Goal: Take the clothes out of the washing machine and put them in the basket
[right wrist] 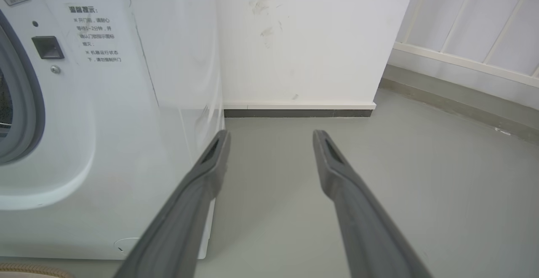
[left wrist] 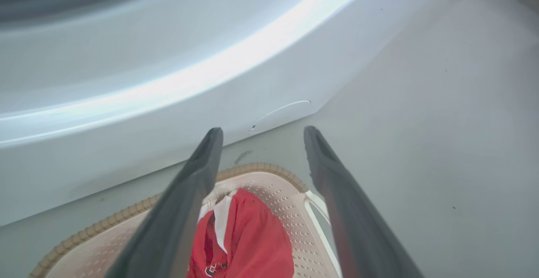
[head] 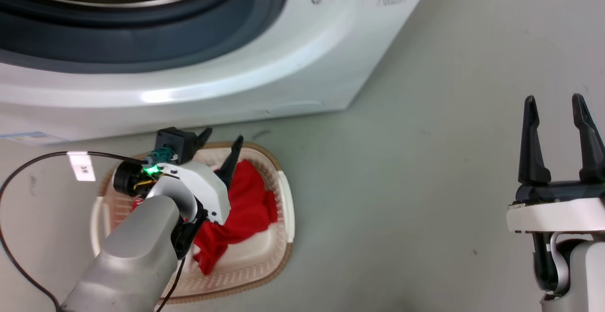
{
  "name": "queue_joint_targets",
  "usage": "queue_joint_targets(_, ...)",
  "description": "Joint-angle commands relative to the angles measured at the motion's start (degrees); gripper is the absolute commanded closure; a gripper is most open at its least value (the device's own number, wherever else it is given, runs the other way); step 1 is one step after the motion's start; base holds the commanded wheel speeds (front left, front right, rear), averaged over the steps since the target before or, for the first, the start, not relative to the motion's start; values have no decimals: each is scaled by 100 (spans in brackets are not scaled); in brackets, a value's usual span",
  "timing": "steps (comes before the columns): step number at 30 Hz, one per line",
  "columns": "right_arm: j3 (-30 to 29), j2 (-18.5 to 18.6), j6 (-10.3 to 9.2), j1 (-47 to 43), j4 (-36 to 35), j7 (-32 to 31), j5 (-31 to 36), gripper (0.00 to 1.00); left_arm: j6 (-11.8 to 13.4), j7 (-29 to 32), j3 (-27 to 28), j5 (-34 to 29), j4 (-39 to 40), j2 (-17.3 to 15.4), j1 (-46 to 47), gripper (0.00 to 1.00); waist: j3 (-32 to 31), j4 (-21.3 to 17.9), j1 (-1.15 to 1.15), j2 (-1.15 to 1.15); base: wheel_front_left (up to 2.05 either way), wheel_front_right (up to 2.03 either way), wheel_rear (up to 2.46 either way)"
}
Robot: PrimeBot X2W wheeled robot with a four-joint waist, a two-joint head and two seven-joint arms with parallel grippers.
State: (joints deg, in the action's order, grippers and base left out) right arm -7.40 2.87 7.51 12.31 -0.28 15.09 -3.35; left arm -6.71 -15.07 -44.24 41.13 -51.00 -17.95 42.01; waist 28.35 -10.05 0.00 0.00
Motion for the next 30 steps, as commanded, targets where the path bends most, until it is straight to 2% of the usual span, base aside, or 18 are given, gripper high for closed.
queue_joint_targets(1,-40,2,-4,-64,35,11,44,0,22,-13,136,-115,149,-26,-123,0,-434,307,0,0,0,0,0)
queue_joint_targets(10,-191,5,-4,-231,199,11,174,0,313,-14,1760,-1092,1880,-142,-1000,0,-1394,858,0,0,0,0,0)
queue_joint_targets(18,-282,3,-4,-469,252,10,247,0,513,-14,2930,-1985,3430,18,-2192,0,-2011,1117,0,0,0,0,0)
queue_joint_targets(24,-223,3,-4,-718,299,11,201,0,669,-14,3595,-2432,4125,352,-2992,0,-2372,1202,0,0,0,0,0)
queue_joint_targets(30,-102,3,-4,-1034,295,11,64,0,662,-15,3952,-2884,4596,681,-3702,0,-2581,1216,0,0,0,0,0)
